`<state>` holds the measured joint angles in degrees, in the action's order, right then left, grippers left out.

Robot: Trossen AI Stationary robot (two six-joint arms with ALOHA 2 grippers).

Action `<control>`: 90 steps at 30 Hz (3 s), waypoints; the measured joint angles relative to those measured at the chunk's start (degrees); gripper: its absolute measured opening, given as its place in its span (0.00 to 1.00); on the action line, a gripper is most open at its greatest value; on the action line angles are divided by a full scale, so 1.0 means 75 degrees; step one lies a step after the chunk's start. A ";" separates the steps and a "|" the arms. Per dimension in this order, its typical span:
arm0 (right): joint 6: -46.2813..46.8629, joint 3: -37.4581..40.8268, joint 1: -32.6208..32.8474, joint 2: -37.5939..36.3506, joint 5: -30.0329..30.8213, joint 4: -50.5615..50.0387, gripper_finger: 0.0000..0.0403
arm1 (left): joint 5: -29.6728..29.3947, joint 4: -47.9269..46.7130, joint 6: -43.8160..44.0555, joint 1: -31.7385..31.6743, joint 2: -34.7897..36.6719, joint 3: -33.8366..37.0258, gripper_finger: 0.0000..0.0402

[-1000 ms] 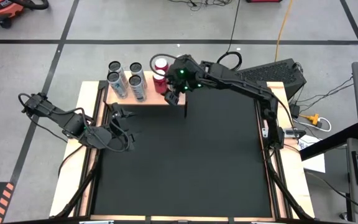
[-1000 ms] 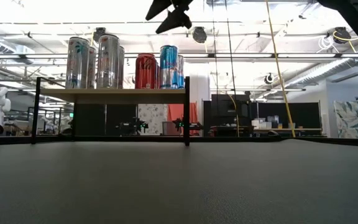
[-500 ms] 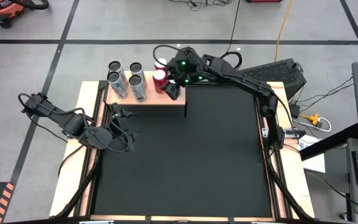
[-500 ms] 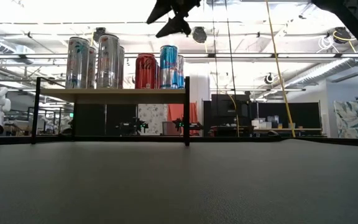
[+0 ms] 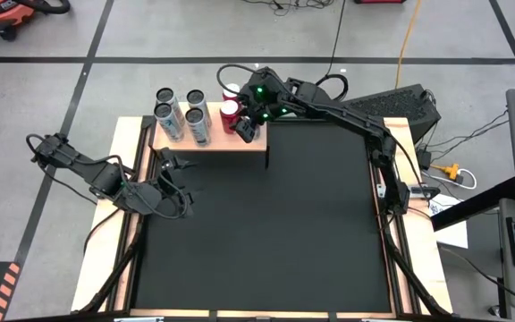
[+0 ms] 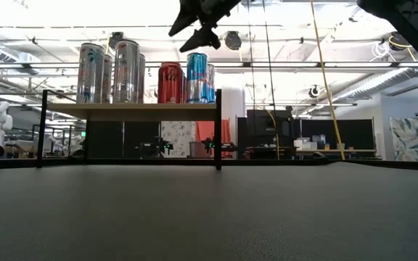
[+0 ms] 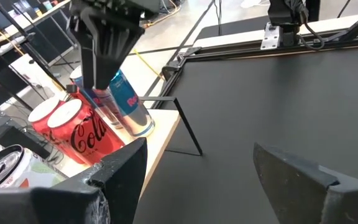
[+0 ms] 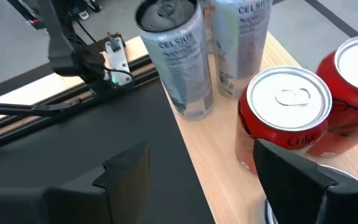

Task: Place canned beverage on shelf
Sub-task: Put the blue soda can aligned with the blue soda can on the shelf, then return to Home Position

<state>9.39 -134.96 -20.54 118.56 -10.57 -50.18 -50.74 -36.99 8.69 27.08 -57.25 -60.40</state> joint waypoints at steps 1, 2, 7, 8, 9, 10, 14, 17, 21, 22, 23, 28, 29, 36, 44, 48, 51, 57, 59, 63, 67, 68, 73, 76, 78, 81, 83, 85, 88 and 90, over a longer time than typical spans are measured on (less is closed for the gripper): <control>0.0000 0.0000 -0.0002 0.0000 -0.0001 0.0016 0.67 | 0.0000 0.0000 0.0000 0.0001 0.0000 0.0000 0.73; 0.0000 0.0000 -0.0002 -0.0003 -0.0006 0.0027 0.67 | 0.0000 0.0000 0.0000 0.0001 0.0000 0.0000 0.73; 0.0000 0.0000 -0.0049 -0.0006 -0.0006 -0.0018 0.67 | 0.0000 0.0000 0.0000 -0.0001 0.0000 0.0000 0.73; 0.0000 0.0000 -0.0068 -0.0008 -0.0003 -0.0020 0.67 | 0.0000 0.0000 0.0003 0.0000 0.0000 0.0000 0.73; 0.0000 0.0000 -0.0085 -0.0005 -0.0006 -0.0028 0.67 | 0.0000 0.0000 0.0003 0.0002 0.0000 0.0000 0.73; 0.0000 -0.0006 -0.0099 0.0027 -0.0006 -0.0031 0.67 | 0.0000 0.0000 0.0003 0.0001 0.0000 0.0000 0.73; 0.0017 -0.0006 -0.0151 0.0100 -0.0007 -0.0146 0.67 | 0.0000 0.0000 0.0006 -0.0001 0.0000 0.0000 0.73; 0.0029 -0.0012 -0.0159 0.0125 -0.0006 -0.0173 0.67 | 0.0000 -0.0005 0.0000 -0.0001 -0.0003 0.0000 0.73; 0.0038 -0.0015 -0.0186 0.0125 -0.0012 -0.0221 0.67 | 0.0000 -0.0003 0.0000 0.0000 0.0000 0.0000 0.73; 0.0041 -0.0015 -0.0186 0.0125 -0.0009 -0.0233 0.67 | 0.0000 -0.0004 0.0003 0.0000 0.0000 0.0000 0.73; 0.0044 -0.0015 -0.0186 0.0125 -0.0009 -0.0266 0.67 | 0.0000 -0.0003 0.0003 0.0000 -0.0001 0.0000 0.73; 0.0044 -0.0021 -0.0189 0.0125 0.0002 -0.0512 0.67 | 0.0000 -0.0003 0.0003 -0.0001 0.0000 0.0000 0.73; 0.0044 -0.0027 -0.0189 0.0125 0.0012 -0.0577 0.67 | 0.0000 -0.0003 0.0004 -0.0001 0.0000 0.0000 0.73; 0.0201 -0.0029 -0.0186 0.0111 0.0023 -0.0713 0.67 | 0.0000 -0.0003 0.0006 0.0001 0.0000 0.0000 0.73; 0.0303 -0.0026 -0.0186 0.0111 0.0030 -0.0770 0.67 | 0.0000 -0.0003 0.0009 0.0002 0.0000 0.0000 0.73; 0.0431 -0.0024 -0.0193 0.0089 0.0030 -0.0882 0.67 | 0.0000 -0.0003 0.0012 0.0002 0.0000 0.0000 0.73; 0.0464 -0.0010 -0.0200 -0.0008 0.0041 -0.1046 0.67 | 0.0000 -0.0001 0.0012 -0.0001 0.0000 0.0000 0.73; 0.0487 0.0015 -0.0199 -0.0189 0.0032 -0.1060 0.67 | 0.0000 0.0000 0.0012 -0.0001 0.0000 0.0000 0.73; 0.0487 0.0015 -0.0197 -0.0198 0.0026 -0.1051 0.67 | 0.0000 0.0003 0.0016 -0.0001 0.0000 0.0000 0.73; 0.0462 0.0015 -0.0197 -0.0198 0.0003 -0.1013 0.67 | 0.0000 0.0000 0.0044 0.0001 0.0000 0.0000 0.73; 0.0405 0.0015 -0.0197 -0.0201 0.0002 -0.0961 0.67 | 0.0000 0.0001 0.0189 0.0000 0.0000 0.0000 0.73; 0.0352 0.0015 -0.0197 -0.0201 -0.0006 -0.0915 0.67 | 0.0000 0.0000 0.0189 0.0002 0.0000 0.0000 0.73; 0.0172 0.0015 -0.0200 -0.0225 -0.0009 -0.0577 0.67 | 0.0000 0.0000 0.0192 -0.0001 0.0000 0.0000 0.73; 0.0248 0.0015 -0.0200 -0.0242 -0.0015 -0.0567 0.67 | 0.0000 0.0000 0.0192 0.0000 0.0000 0.0000 0.73; 0.0242 0.0015 -0.0200 -0.0242 -0.0017 -0.0561 0.67 | 0.0000 0.0000 0.0192 0.0001 0.0000 0.0000 0.73; 0.0236 0.0015 -0.0200 -0.0317 -0.0026 -0.0469 0.67 | 0.0000 0.0000 0.0192 0.0002 0.0000 0.0000 0.73; 0.0241 0.0015 -0.0200 -0.0458 -0.0041 -0.0375 0.67 | 0.0000 0.0000 0.0192 -0.0001 0.0000 0.0000 0.73; 0.0251 0.0015 -0.0200 -0.0710 -0.0147 -0.0406 0.67 | 0.0000 -0.0003 0.0192 0.0002 0.0000 0.0000 0.73; 0.0253 0.0009 -0.0195 -0.1188 -0.0215 -0.0418 0.67 | 0.0101 -0.0003 0.0192 -0.0001 0.0000 0.0000 0.73; 0.0254 0.0000 -0.0171 -0.1507 -0.0215 -0.0487 0.67 | 0.0130 -0.0003 0.0191 0.0002 0.0000 0.0000 0.73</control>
<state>11.29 -134.96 -21.82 107.26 -12.18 -53.83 -49.77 -37.01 10.12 27.09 -57.25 -60.40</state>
